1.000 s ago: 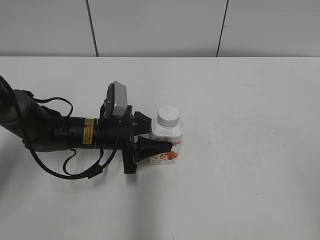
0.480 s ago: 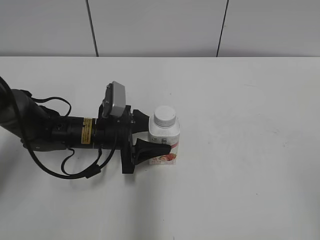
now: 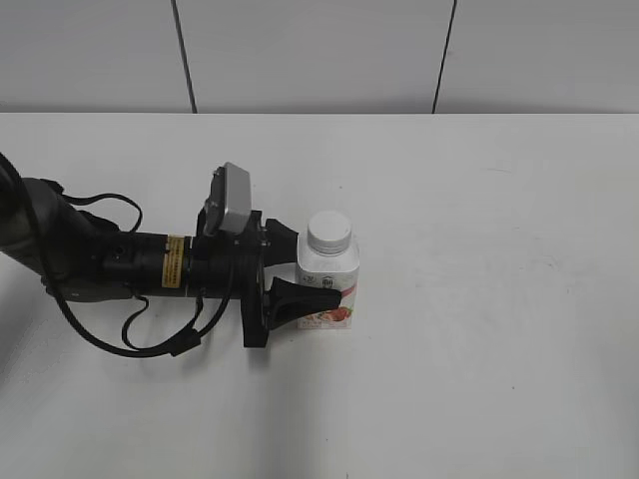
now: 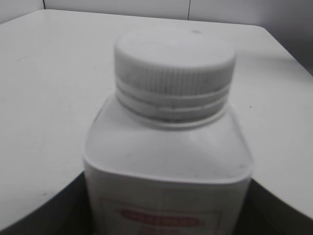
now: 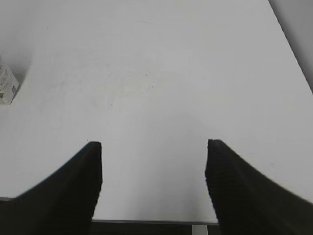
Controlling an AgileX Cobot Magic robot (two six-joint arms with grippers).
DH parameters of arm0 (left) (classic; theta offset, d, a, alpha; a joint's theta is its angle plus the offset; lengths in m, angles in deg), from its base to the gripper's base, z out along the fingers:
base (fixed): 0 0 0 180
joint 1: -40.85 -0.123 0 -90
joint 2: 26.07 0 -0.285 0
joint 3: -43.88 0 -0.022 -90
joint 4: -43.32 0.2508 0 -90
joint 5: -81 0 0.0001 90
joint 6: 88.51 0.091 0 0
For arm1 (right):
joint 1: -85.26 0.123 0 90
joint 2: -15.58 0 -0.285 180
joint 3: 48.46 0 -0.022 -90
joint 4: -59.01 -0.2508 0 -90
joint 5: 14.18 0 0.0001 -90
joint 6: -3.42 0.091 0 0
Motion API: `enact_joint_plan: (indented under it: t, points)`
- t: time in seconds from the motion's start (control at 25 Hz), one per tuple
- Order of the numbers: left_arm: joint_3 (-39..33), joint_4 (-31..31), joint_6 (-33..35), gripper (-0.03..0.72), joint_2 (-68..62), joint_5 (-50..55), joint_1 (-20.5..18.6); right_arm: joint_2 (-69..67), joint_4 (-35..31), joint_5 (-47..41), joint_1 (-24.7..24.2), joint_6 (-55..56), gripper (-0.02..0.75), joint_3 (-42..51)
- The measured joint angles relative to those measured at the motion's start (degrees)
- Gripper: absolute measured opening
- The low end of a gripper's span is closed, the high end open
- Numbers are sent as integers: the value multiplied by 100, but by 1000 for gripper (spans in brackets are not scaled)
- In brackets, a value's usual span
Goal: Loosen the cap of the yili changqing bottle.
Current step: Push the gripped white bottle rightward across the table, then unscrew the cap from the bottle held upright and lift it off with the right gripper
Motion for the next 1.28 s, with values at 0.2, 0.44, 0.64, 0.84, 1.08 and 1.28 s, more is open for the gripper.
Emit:
enact_joint_plan:
  t: [0.2, 0.44, 0.64, 0.84, 1.08, 1.28]
  points:
    - [0, 0, 4, 450, 0, 0, 0, 0, 20, 0, 0, 0, 527, -6]
    - [0, 0, 4, 450, 0, 0, 0, -588, 20, 108, 0, 29, 527, -53]
    - [0, 0, 4, 450, 0, 0, 0, -1809, -83, 688, 0, 9, 527, -236]
    - [0, 0, 4, 449, 0, 0, 0, -3419, -102, 845, 0, -67, 527, -797]
    - [0, 0, 4, 449, 0, -6, 0, -5631, -308, 364, 0, -2, 527, -1960]
    - [0, 5, 4, 449, 0, -7, 0, -6984, -718, 245, 0, 21, 527, -2908]
